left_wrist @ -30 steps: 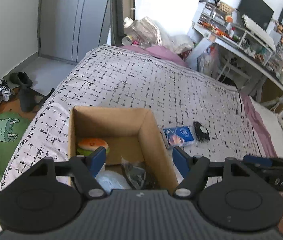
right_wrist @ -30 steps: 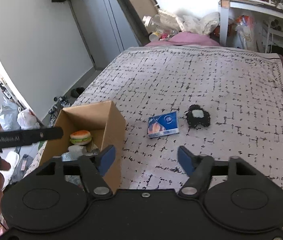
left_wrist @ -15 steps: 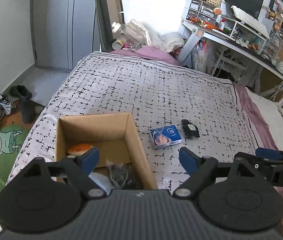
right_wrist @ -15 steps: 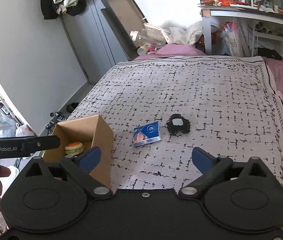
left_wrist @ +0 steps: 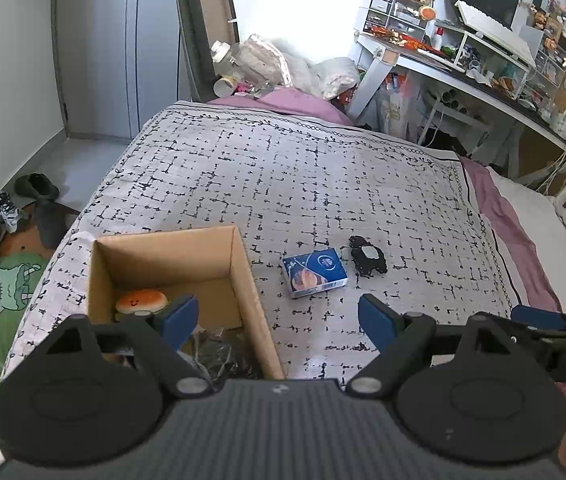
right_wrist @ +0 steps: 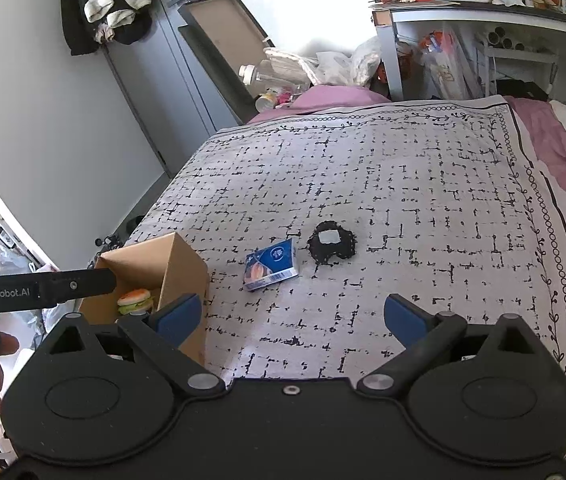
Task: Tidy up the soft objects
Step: 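Move both grippers toward the blue tissue pack and black plush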
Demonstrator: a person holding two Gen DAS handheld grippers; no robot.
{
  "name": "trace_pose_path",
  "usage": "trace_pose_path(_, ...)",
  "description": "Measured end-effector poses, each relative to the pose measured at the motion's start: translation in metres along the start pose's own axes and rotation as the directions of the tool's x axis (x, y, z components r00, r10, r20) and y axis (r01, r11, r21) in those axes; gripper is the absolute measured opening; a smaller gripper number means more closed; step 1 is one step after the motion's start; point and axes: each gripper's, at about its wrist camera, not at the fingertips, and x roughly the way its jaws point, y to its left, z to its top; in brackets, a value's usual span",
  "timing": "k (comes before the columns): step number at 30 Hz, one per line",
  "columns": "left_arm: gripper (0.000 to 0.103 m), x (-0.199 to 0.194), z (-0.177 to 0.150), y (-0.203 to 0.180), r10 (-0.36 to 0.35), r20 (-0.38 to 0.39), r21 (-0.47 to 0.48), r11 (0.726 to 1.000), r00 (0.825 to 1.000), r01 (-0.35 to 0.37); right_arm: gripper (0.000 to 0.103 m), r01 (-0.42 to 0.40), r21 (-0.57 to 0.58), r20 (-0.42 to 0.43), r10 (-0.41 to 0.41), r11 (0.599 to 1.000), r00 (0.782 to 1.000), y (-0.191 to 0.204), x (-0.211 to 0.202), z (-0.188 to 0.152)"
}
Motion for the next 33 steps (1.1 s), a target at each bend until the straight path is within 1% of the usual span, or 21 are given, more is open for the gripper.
trace_pose_path(13, 0.086, 0.031, 0.005, -0.018, -0.032, -0.023, 0.009, 0.999, 0.999, 0.032, 0.097, 0.018, 0.020, -0.003, -0.018, 1.000, 1.000, -0.021, 0.021, 0.005)
trace_pose_path(22, 0.086, 0.064, 0.014, -0.029, -0.053, -0.048, -0.003, 0.999, 0.997, 0.053, 0.088, 0.011, 0.031, -0.016, -0.011, 0.999, 1.000, -0.041, 0.044, 0.016)
trace_pose_path(26, 0.086, 0.081, 0.021, -0.034, -0.057, -0.060, -0.014, 0.998, 0.997, 0.057, 0.082, -0.004, 0.036, -0.032, 0.005, 0.999, 0.999, -0.049, 0.058, 0.022)
trace_pose_path(29, 0.086, 0.096, 0.025, -0.036, -0.062, -0.074, -0.031, 0.998, 0.995, 0.060, 0.080, -0.011, 0.039, -0.039, 0.013, 0.999, 0.999, -0.055, 0.068, 0.025)
trace_pose_path(30, 0.086, 0.101, 0.026, -0.037, -0.062, -0.080, -0.035, 0.998, 0.995, 0.060, 0.078, -0.016, 0.041, -0.042, 0.018, 0.999, 0.999, -0.057, 0.072, 0.026)
trace_pose_path(33, 0.086, 0.119, 0.029, -0.041, -0.046, -0.106, -0.026, 0.999, 0.993, 0.044, 0.076, -0.025, 0.039, -0.051, 0.027, 0.999, 0.998, -0.062, 0.084, 0.029)
